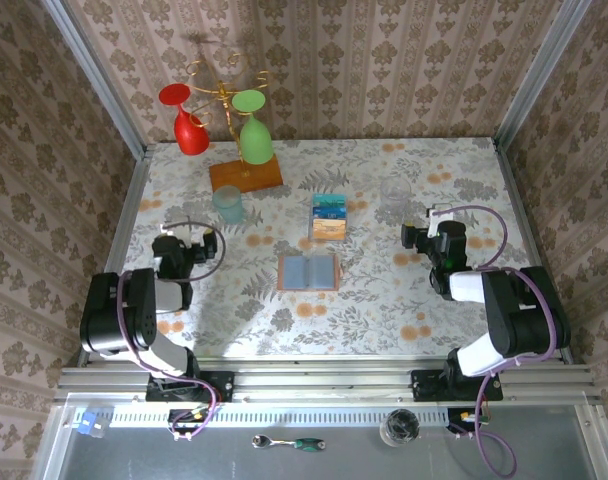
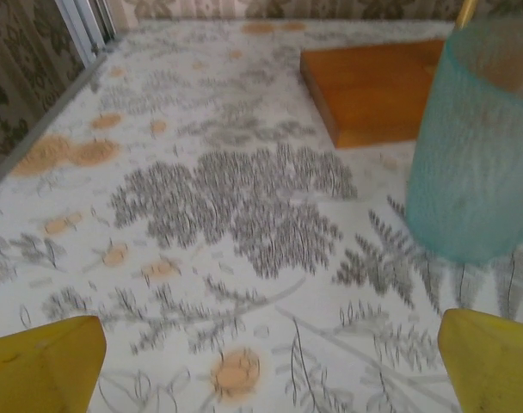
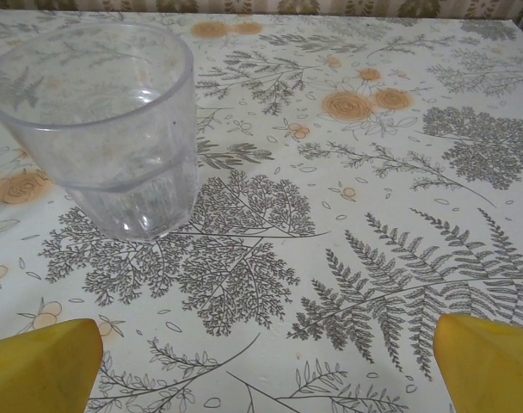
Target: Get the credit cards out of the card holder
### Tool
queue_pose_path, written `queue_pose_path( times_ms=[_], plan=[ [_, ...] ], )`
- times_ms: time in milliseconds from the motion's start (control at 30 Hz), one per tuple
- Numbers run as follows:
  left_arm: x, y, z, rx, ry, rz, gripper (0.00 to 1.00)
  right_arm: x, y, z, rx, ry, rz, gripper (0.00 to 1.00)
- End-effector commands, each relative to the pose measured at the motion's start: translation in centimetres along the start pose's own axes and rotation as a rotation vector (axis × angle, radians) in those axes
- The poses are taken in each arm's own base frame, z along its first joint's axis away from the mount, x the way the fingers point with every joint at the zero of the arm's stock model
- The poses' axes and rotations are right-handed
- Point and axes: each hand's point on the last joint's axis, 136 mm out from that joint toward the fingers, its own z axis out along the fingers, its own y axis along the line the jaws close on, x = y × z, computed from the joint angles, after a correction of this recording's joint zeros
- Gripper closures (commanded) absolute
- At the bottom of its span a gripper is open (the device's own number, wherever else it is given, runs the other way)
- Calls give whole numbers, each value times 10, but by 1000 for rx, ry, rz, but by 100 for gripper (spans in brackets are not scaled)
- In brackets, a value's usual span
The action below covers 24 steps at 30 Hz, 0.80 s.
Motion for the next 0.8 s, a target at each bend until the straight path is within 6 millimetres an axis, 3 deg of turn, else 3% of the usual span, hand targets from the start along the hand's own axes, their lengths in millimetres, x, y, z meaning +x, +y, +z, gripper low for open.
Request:
queue_pose_path(
  times_ms=[0,233,400,767],
  plan=[
    [-27,-5,-2,18,-116,45,0,-12,4,0,-31,-62,28,0],
    [-27,-6,10,-51,-48,89,0,-13,4,0,-31,-62,29,0],
    [-26,-24,10,21,-47,147,0,-13,4,0,-32,-62,28,0],
    [-26,-15,13,12,-32,103,0,-12,3,0,-36,-59,34,0]
  ],
)
